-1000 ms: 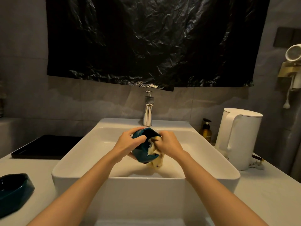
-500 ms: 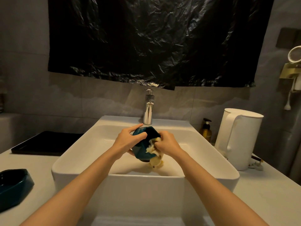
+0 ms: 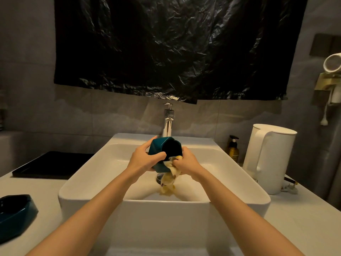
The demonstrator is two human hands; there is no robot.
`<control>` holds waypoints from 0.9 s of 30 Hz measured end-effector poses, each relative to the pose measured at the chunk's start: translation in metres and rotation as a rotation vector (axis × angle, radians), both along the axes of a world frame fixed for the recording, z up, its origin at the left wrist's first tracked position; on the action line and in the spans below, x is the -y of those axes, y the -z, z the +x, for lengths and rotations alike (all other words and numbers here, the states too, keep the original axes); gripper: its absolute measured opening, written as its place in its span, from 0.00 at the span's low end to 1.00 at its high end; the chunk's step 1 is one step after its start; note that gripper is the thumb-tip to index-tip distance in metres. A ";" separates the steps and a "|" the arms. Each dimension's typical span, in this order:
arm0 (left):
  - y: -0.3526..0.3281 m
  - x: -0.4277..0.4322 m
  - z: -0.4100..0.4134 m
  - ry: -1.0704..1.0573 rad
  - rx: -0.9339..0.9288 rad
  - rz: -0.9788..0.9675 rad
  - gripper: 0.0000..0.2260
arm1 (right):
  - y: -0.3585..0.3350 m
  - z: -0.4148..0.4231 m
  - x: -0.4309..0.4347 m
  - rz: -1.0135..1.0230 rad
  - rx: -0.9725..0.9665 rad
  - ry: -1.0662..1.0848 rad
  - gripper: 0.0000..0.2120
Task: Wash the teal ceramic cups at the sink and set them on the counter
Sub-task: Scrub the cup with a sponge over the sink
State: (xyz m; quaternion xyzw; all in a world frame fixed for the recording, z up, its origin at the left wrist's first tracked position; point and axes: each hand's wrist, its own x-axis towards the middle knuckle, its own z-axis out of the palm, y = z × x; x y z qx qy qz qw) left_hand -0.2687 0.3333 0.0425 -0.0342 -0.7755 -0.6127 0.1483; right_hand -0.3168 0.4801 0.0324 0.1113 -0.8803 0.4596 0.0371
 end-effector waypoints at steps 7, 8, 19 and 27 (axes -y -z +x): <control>0.001 -0.003 0.000 0.095 0.036 -0.043 0.15 | 0.000 0.002 -0.009 0.310 -0.362 0.159 0.11; 0.001 -0.002 0.000 0.091 0.029 -0.039 0.14 | -0.001 0.001 -0.009 0.300 -0.353 0.159 0.11; -0.001 0.002 0.002 0.085 0.097 -0.067 0.09 | 0.002 -0.007 -0.007 0.289 -0.315 0.095 0.13; -0.001 0.007 0.003 0.032 0.090 -0.103 0.10 | 0.004 -0.005 -0.005 0.185 -0.128 -0.111 0.16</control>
